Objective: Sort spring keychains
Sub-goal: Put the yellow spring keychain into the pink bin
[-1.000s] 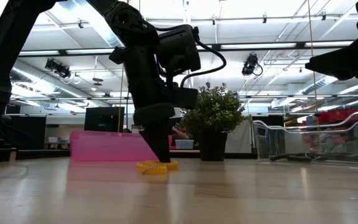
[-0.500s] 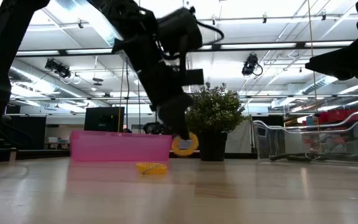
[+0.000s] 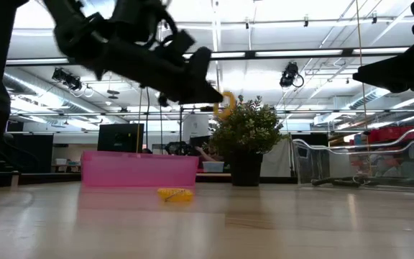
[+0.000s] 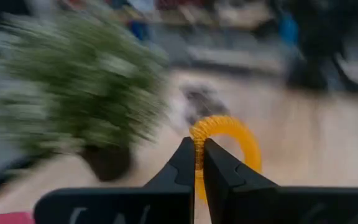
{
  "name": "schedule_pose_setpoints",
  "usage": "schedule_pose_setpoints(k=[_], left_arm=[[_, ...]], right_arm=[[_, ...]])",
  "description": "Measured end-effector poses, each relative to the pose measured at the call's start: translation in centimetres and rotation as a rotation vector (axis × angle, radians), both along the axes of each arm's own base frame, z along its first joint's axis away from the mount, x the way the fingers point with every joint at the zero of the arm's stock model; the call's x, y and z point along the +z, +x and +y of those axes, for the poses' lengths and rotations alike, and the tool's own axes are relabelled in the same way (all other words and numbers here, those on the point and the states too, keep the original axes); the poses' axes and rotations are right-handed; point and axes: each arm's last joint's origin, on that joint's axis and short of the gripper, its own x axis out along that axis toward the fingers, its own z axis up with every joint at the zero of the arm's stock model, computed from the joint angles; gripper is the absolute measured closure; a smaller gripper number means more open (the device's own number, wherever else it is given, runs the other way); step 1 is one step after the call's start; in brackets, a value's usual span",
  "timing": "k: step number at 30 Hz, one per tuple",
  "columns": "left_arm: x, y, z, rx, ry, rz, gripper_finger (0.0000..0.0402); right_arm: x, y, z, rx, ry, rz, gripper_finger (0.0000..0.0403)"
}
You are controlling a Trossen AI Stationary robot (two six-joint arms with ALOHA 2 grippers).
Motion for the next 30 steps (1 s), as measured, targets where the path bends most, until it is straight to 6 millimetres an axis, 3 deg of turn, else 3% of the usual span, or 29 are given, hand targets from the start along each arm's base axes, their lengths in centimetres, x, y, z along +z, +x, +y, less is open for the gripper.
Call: schedule_pose_setpoints(k=[6, 15, 30], left_arm=[[-0.5, -4.8, 0.7, 0.270, 0.075, -0.061, 0.0391], [-1.0, -7.6, -0.1, 0.693, 0.258, 0.037, 0.0391], [-3.7, -10.2, 2.2, 0.853, 0.323, 0.128, 0.0391]], right_arm=[[0.0, 0.0, 0.0, -0.001, 0.001, 0.000, 0.0180], [0.0, 0.0, 0.1, 0.017, -0.002, 0.003, 0.0180], [0.0, 0.0, 0.0, 0.016, -0.002, 0.004, 0.0180]])
